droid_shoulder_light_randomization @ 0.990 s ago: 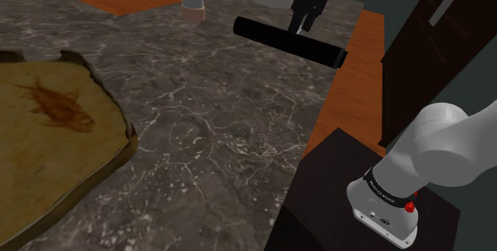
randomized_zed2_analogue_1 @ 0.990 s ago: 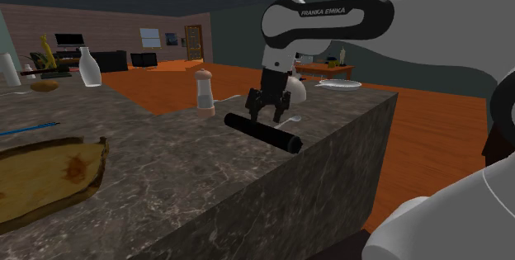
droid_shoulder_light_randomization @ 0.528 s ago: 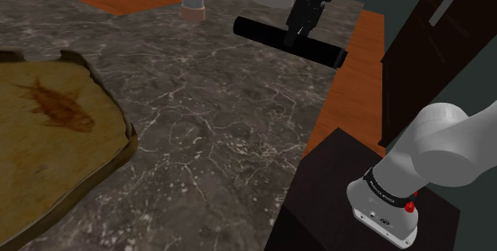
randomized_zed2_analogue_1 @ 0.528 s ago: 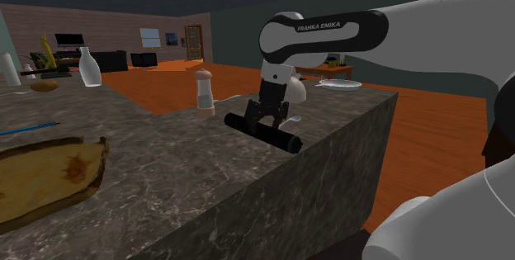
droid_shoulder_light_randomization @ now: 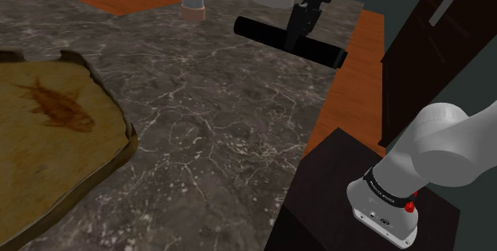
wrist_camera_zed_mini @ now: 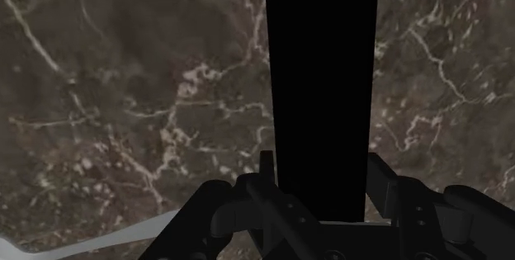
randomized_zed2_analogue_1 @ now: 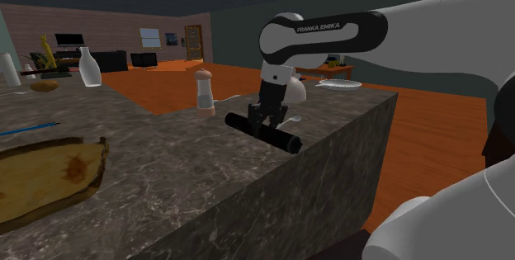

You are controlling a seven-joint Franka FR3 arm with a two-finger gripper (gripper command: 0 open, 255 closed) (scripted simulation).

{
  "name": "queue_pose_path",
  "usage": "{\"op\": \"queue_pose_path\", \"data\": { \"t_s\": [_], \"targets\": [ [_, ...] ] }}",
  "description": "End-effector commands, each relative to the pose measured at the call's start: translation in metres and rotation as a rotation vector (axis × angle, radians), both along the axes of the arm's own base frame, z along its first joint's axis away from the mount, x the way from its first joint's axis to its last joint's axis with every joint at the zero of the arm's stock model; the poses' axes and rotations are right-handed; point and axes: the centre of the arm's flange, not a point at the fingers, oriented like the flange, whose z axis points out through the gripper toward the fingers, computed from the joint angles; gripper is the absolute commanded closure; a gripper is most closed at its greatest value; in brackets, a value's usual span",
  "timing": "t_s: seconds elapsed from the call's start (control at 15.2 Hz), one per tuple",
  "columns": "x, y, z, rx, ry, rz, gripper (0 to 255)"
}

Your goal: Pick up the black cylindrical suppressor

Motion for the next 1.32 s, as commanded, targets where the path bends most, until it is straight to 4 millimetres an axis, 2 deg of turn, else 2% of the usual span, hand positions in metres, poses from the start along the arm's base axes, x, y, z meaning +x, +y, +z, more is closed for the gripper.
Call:
{"op": "queue_pose_path", "data": {
  "t_s": [0.0, 0.13, 1.12, 1.25],
  "targets": [
    [0.0, 0.0, 0.0, 0.0, 0.0, -0.001, 255],
    [0.0, 0.0, 0.0, 0.0, 0.0, -0.001, 255],
    [0.0, 0.0, 0.079, 0.0, 0.0, -0.001, 255],
    [0.0, 0.0, 0.08, 0.0, 0.0, -0.001, 255]
  ]
}}
